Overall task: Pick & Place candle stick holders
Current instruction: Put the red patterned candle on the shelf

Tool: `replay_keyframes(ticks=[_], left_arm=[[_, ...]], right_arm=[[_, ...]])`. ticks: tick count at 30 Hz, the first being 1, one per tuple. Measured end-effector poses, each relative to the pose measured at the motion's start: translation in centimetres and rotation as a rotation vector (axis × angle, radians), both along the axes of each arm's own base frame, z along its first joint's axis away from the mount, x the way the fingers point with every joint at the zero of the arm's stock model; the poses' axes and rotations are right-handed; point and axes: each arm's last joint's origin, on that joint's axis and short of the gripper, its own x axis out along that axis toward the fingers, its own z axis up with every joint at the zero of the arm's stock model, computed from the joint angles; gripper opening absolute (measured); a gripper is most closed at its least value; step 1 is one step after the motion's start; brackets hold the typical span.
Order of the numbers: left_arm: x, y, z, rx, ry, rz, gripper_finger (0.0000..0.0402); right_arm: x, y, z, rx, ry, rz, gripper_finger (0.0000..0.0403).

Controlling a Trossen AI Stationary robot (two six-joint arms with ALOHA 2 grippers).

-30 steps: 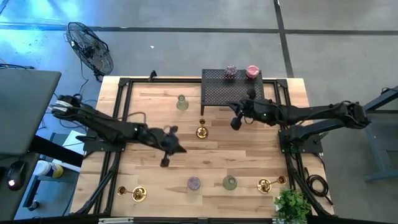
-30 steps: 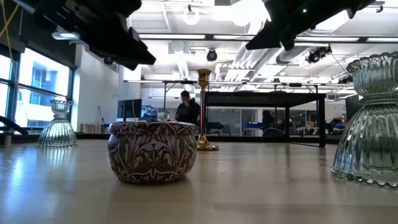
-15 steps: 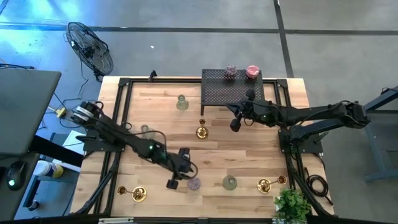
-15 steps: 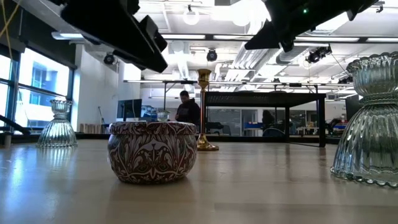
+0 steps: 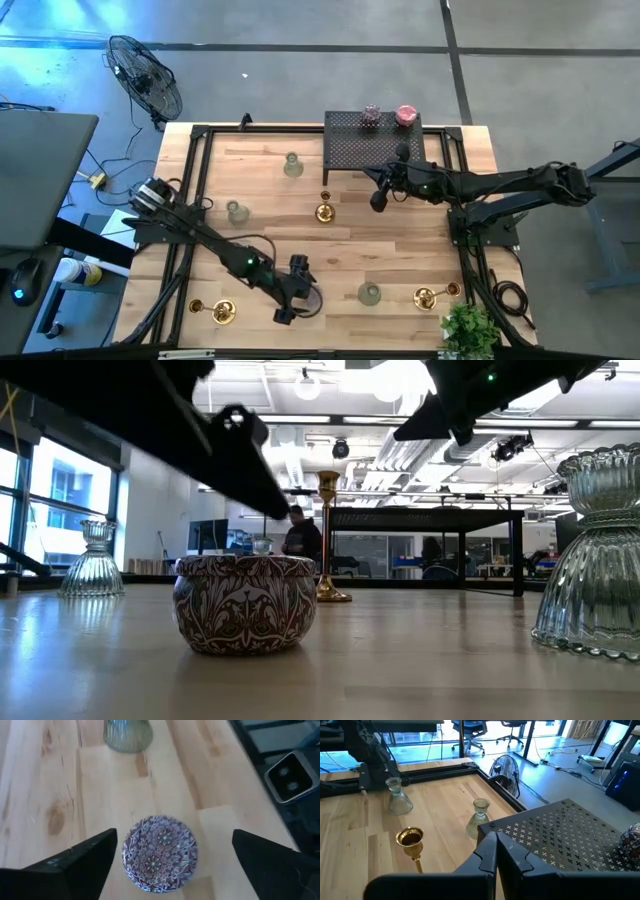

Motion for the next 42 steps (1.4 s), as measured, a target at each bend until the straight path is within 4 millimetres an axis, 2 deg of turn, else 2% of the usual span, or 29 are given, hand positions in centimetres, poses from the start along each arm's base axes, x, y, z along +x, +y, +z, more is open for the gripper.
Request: replay_keyframes(ticks=[12, 19, 25, 31, 35, 42], left_arm=[[1.5, -0.8, -1.9, 0.031, 0.031, 0.060, 0.0395], [1.4, -0.5, -2.5, 0.063, 0.060, 0.122, 0.0395], [1.0, -1.0, -2.5, 0.082, 0.047, 0.132, 0.0395], [1.3, -1.2, -3.8, 0.095, 0.053, 0.135, 0.0393], [1.4, -1.2, -4.2, 0.098, 0.056, 0.133, 0.0372], [1.5, -1.4, -4.3, 0.102, 0.040, 0.119, 0.0295]], right_arm=[[0.0, 0.1, -0.3, 0.031, 0.014, 0.016, 0.0000], [-0.1, 0.1, -0.3, 0.056, 0.013, 0.013, 0.0000], [-0.1, 0.1, -0.4, 0.062, 0.011, 0.012, 0.0000], [-0.1, 0.1, -0.3, 0.061, 0.011, 0.011, 0.0000], [-0.1, 0.1, -0.3, 0.058, 0.012, 0.010, 0.0000], [-0.1, 0.1, -0.4, 0.055, 0.017, 0.009, 0.0000]])
